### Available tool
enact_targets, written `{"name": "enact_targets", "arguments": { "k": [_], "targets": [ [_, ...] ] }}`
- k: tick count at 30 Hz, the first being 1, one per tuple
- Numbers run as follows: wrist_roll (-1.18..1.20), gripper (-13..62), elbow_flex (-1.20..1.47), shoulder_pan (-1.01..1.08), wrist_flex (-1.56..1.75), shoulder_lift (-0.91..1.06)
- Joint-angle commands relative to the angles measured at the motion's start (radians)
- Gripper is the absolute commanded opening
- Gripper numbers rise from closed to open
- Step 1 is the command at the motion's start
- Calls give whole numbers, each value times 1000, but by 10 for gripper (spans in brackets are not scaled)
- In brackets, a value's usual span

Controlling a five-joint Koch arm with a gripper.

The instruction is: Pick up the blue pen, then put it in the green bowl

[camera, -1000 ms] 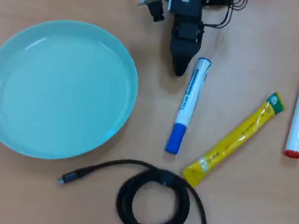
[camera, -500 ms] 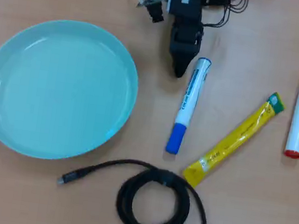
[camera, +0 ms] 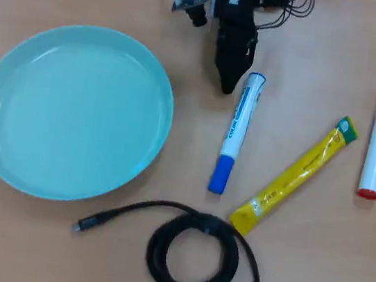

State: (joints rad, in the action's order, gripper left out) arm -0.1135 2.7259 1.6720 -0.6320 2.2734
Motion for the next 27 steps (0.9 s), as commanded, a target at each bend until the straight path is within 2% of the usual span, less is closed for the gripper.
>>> {"name": "enact_targets", "arguments": {
  "k": [1,20,27],
  "targets": [
    [-8,151,-67,-6,-160,95],
    [-20,151,-566,-138,-574,95],
    [-133,152,-709,-170,-629,94]
  ]
}}
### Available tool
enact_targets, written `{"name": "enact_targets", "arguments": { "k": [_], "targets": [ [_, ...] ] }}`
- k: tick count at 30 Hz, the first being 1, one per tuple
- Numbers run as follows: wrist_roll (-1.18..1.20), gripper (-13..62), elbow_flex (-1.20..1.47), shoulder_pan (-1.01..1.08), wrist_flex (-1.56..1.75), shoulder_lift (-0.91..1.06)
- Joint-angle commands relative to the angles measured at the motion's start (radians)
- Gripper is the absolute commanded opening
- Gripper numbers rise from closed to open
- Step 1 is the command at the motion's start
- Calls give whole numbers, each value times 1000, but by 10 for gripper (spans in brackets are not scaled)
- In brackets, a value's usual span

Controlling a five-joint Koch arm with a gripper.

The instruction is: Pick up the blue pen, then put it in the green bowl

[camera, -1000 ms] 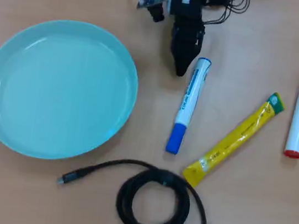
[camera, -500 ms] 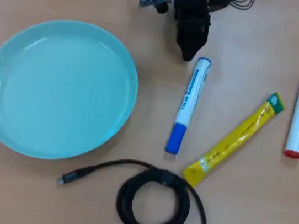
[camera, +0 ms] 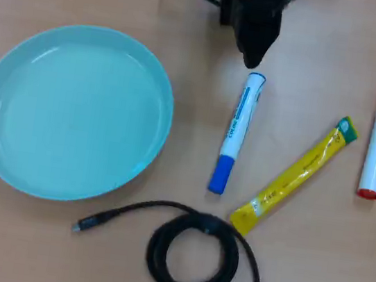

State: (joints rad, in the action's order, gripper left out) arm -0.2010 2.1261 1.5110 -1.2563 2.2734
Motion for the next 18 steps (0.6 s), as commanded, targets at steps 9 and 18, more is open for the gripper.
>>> {"name": "enact_targets", "arguments": {
  "k": [9,18],
  "targets": [
    [-124,152,-265,-41,-11,92],
    [-209,152,-330,-78,-12,60]
  ]
}}
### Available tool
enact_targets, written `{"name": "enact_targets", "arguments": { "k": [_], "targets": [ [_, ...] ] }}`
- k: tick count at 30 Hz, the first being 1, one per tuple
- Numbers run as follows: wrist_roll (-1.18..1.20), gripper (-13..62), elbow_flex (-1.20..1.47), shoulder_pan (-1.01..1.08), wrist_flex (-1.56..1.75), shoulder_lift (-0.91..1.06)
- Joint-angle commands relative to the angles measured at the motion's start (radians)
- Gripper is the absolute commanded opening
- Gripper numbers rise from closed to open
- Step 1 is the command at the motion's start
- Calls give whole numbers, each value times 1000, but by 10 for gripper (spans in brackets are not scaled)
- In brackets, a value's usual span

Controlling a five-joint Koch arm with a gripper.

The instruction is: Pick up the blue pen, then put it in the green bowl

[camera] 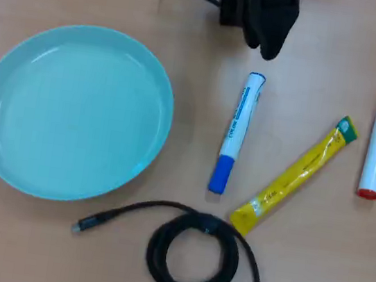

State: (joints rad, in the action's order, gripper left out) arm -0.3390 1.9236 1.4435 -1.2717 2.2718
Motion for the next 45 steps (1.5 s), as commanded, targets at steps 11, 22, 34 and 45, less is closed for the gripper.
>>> {"name": "enact_targets", "arguments": {
  "k": [11,22,34,45],
  "targets": [
    [-301,151,-256,-46,-17,-74],
    [-603,154,-408,-40,-156,-305],
    [-890,154,-558,17,-331,-606],
    [-996,153,-555,23,-331,-767]
  ]
}}
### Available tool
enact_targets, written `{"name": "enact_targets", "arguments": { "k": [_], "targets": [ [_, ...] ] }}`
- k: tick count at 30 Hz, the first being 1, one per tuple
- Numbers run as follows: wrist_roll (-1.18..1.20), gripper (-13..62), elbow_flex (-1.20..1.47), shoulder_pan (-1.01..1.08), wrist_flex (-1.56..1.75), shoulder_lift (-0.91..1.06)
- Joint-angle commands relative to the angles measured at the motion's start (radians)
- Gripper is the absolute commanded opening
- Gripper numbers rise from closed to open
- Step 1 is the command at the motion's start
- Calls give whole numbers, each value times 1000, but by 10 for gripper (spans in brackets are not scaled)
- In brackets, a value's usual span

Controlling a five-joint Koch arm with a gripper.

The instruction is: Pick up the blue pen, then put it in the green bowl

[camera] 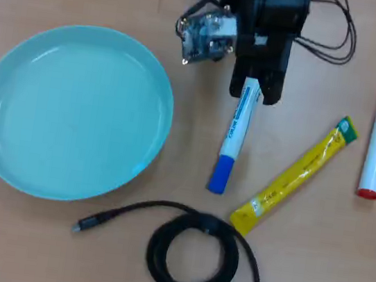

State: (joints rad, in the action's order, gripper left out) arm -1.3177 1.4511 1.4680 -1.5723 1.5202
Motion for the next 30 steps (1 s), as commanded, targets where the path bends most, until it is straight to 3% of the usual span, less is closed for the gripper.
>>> {"name": "enact_targets", "arguments": {
  "k": [1,7,13,23,30],
  "targets": [
    [-17,153,-84,-5,-31,-32],
    [-9,182,-72,-3,-21,-78],
    [-2,336,-54,9,-12,-80],
    [-2,483,-38,35,67,-209],
    [-11,501,-28,63,78,-239]
  ]
}}
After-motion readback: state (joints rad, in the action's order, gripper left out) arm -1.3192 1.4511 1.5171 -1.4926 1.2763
